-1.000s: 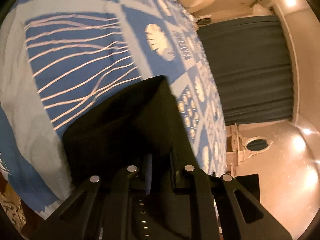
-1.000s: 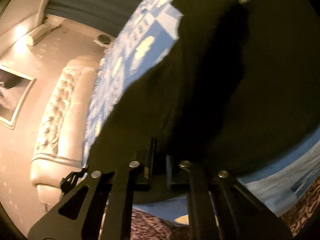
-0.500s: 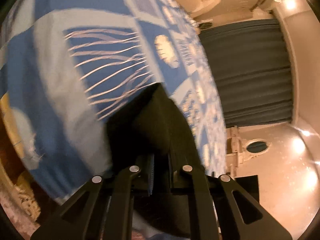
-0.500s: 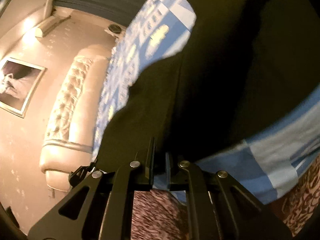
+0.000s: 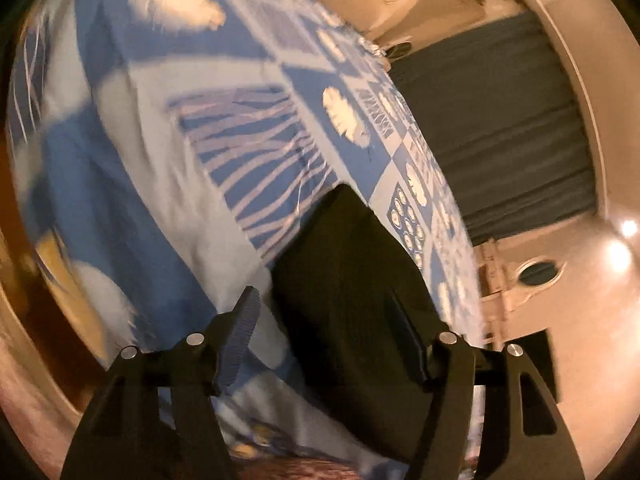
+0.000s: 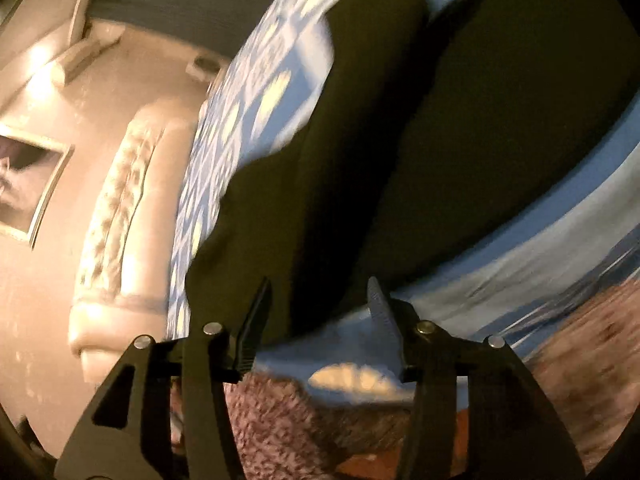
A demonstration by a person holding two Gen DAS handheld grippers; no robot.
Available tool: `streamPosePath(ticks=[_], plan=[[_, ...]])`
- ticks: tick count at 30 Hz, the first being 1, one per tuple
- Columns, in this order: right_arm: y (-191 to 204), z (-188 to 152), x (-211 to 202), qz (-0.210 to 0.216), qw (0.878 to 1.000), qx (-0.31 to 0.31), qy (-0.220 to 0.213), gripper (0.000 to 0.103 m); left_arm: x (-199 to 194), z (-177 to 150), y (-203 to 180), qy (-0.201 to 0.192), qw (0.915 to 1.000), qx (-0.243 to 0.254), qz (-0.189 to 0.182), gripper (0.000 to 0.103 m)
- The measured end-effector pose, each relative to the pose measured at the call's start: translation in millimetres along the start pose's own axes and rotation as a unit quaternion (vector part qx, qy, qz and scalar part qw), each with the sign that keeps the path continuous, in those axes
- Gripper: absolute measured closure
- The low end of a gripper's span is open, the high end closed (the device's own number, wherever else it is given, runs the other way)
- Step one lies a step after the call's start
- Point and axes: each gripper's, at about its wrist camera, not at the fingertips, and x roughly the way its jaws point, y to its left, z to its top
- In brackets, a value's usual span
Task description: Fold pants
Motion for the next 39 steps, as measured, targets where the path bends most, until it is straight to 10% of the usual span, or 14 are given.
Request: streamPosePath(ticks=[6,10,20,31,36,39], plan=[[-66,102,-92,-0.077,0.99,0.062,-0.102,0.052,-11,0,-39,-0.005,0.9992,0.037,-0.012,0.023],[-40,149,-95,-0.154,0.983,-0.009,-0.1,0.052,21,-14,-81,0.038,0.9969,0.064,-0.025,0.02],[111,221,105,-0.22,0.949,-0.228,-0.003,0.045,114,-81,-161,0.134,0.9875,0.057,-0.061,0.02],[113,270,241,-0.331,0.914,-0.233,0.025,0.045,134,-100,-149,0.162,0.9832,0.067,-0.051,0.019],[101,281,244,-0.363,0.901,-0.236,0.024,0.083,137,-103,-151,0.154,0.9834,0.084,-0.048,0.017],[99,286,227,-0.338,0.913,-0.227,0.016,0.095,137,-106,-151,0.149,0.9834,0.093,-0.045,0.017]])
